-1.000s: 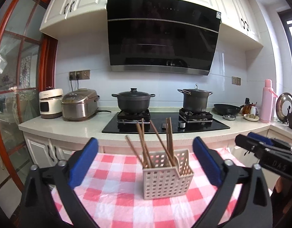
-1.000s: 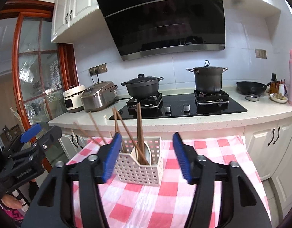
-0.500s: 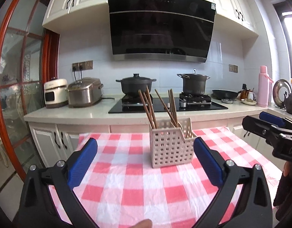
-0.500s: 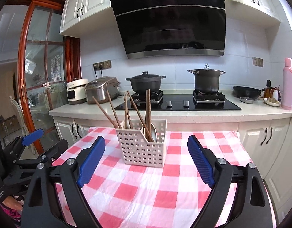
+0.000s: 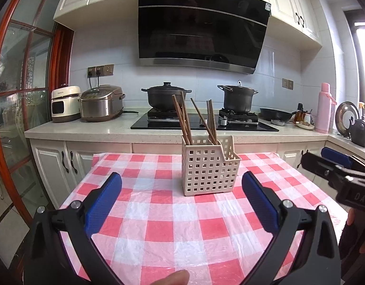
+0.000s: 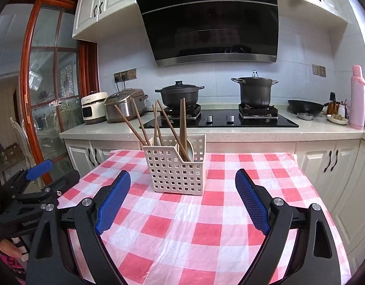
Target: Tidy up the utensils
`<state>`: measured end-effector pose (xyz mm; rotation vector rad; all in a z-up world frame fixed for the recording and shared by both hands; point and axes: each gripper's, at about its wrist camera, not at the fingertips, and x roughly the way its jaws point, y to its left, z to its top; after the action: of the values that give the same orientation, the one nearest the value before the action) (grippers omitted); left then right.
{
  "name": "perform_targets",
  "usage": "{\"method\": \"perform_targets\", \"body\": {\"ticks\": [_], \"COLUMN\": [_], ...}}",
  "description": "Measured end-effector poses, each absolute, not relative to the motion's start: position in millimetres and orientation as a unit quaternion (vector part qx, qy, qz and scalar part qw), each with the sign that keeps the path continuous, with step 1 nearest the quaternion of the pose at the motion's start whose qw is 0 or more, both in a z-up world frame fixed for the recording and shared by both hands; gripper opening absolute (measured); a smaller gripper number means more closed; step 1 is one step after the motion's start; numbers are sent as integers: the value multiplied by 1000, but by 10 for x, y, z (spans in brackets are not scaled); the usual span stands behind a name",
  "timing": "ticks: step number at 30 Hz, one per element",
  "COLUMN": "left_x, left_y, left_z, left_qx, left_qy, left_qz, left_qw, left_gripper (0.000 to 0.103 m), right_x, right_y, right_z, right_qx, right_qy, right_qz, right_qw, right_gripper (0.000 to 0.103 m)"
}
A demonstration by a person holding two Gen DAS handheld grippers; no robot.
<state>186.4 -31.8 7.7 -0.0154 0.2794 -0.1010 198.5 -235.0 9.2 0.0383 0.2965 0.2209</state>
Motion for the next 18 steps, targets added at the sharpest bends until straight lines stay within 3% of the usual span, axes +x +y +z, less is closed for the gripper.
{"method": "perform_targets", "body": {"ticks": [18], "left_x": [1815], "left_y": [-299], "left_z": [129], "left_qx": [-11], "left_qy": [139], "left_qz": [-48], "left_qw": [989], "left_gripper": [98], "right_x": [1992], "right_y": [-2329], "right_z": [2], "right_qx": [18], "right_qy": [151], "right_qz": [109], "right_qw": [982], "right_gripper": [84]}}
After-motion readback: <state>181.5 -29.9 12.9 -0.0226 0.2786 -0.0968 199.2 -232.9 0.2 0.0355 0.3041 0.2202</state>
